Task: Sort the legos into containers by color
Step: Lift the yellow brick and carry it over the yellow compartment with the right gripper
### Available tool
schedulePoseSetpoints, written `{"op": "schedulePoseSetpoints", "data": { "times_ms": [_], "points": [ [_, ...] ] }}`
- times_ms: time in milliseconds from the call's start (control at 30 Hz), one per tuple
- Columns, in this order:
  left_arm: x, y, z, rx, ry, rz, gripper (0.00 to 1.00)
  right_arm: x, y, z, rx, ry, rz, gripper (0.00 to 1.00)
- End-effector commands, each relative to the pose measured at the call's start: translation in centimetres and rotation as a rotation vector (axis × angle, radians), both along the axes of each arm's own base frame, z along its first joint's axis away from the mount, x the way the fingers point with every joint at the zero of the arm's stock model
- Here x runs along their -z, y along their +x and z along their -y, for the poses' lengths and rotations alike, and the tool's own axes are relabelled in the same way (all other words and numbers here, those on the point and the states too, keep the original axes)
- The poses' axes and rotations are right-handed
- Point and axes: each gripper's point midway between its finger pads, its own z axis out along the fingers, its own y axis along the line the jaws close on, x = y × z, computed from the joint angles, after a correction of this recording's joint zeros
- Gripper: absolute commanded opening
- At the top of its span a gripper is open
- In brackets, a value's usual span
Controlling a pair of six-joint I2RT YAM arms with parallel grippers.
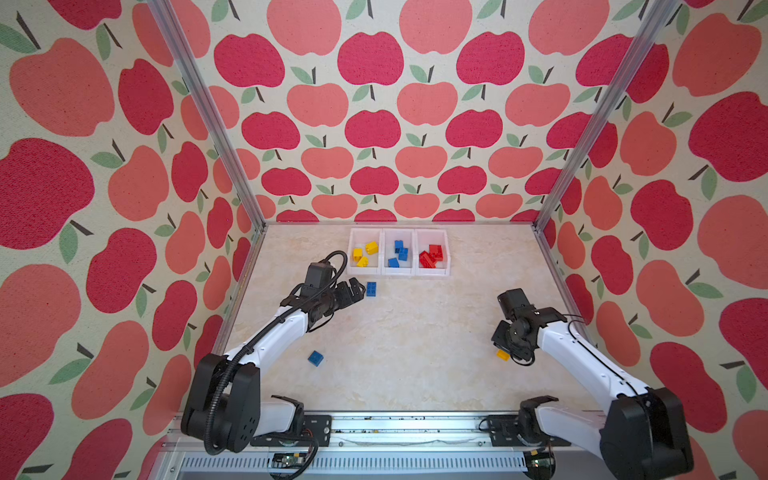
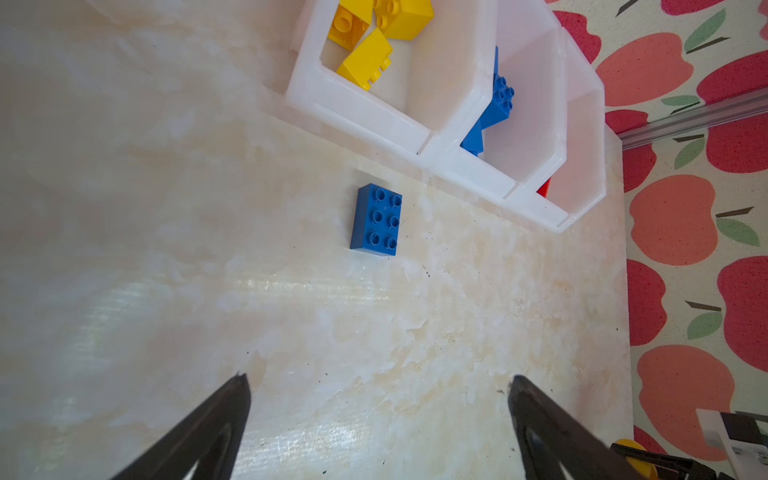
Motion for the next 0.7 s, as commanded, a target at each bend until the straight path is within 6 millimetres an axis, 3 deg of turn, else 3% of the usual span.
{"op": "schedulePoseSetpoints", "data": {
  "times_ms": [0,267,667],
  "points": [
    [0.1,-0.9,-0.9,-0.03,0.003,-0.021,0.99,-1.3,1.8,-2.6,-0.053,-0.019,0.037,0.22],
    [-0.3,-2.3,-2.7,-0.073,0.014,-0.014,0.99,-3.6,6.4,-12.2,-0.307,0.001,0.124,0.22],
    [0.9,-3.8,-4.4,-0.106,0.006,-0.027,0.99,-7.3,13.8,-26.0,-0.626,0.138,0.281,0.22]
  ]
}}
